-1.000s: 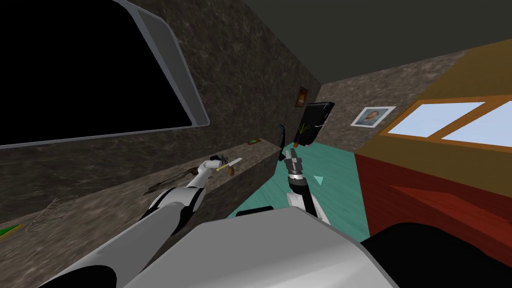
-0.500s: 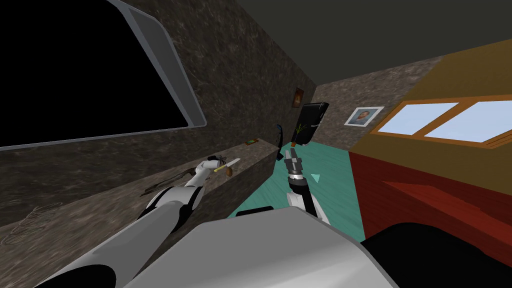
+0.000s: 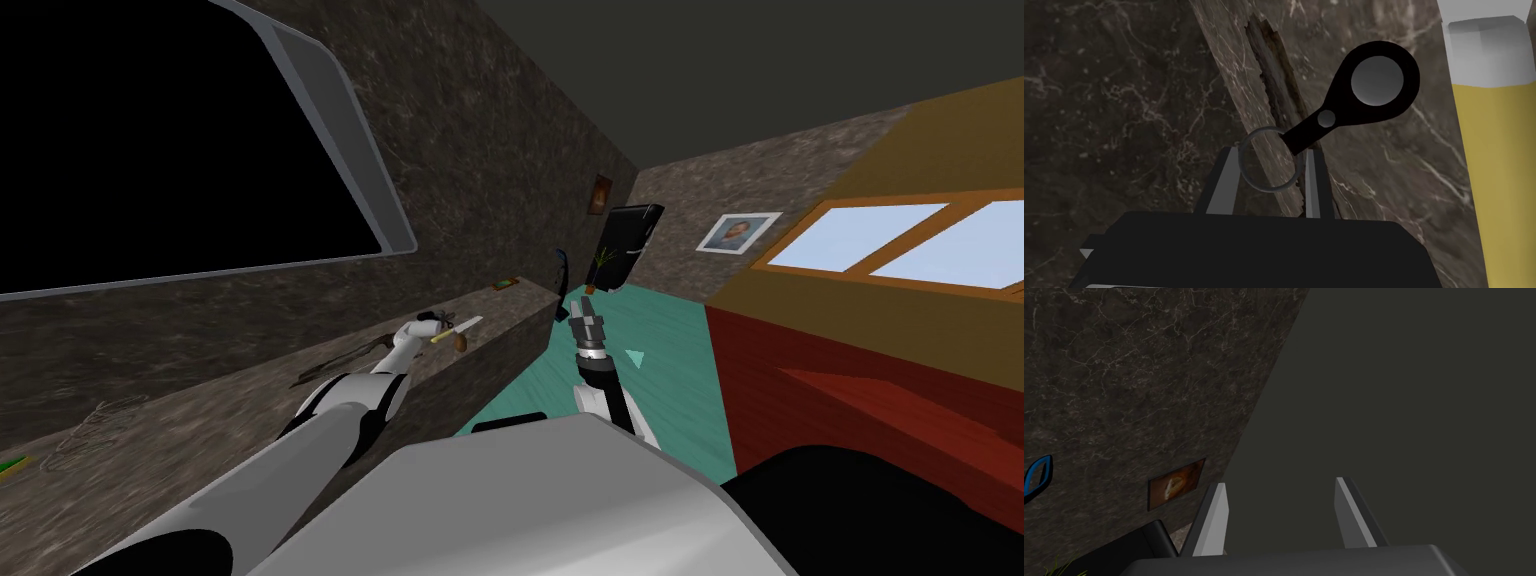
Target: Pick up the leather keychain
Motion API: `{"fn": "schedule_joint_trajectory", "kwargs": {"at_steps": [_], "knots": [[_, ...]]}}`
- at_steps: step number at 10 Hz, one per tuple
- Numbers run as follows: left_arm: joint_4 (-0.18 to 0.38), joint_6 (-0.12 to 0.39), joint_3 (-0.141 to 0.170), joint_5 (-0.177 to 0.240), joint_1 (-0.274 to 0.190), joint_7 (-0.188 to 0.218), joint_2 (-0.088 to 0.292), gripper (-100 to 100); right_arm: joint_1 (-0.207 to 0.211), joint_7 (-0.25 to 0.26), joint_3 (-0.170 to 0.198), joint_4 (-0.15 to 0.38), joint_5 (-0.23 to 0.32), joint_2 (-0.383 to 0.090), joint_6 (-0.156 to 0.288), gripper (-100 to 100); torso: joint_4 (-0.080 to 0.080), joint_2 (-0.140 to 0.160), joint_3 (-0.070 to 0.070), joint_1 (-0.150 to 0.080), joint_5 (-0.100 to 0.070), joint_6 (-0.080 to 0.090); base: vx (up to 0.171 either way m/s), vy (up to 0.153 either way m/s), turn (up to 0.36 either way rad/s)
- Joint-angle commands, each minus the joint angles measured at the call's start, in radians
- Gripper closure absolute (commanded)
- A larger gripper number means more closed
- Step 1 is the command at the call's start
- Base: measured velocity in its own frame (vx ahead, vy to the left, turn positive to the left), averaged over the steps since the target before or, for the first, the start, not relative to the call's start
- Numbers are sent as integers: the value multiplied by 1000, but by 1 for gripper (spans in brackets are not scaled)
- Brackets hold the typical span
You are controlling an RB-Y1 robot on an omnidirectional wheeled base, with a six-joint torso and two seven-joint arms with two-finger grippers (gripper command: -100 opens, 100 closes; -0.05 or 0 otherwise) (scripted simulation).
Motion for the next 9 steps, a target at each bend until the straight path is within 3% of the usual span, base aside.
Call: {"fn": "schedule_joint_trajectory", "kwargs": {"at_steps": [1,5,6,8,9], "knots": [[4,6,-46,-5,-26,23,-34,100,0,0,0,0,0,0,0,0,0,0,0,0,0,0,34,31,367],[4,6,-46,-5,-26,23,-34,100,0,0,0,0,0,0,0,0,0,-1,-1,-1,0,3,11,11,34],[4,11,-82,-18,-44,45,-64,100,0,0,0,0,0,0,0,0,0,0,0,-1,0,3,18,17,216],[4,11,-82,-18,-44,45,-64,100,0,0,0,0,0,0,0,0,-1,-1,-1,0,0,2,16,10,97],[3,16,-117,-30,-61,68,-95,100,0,0,0,0,0,0,0,0,0,-1,-1,-1,0,2,19,27,242]]}}
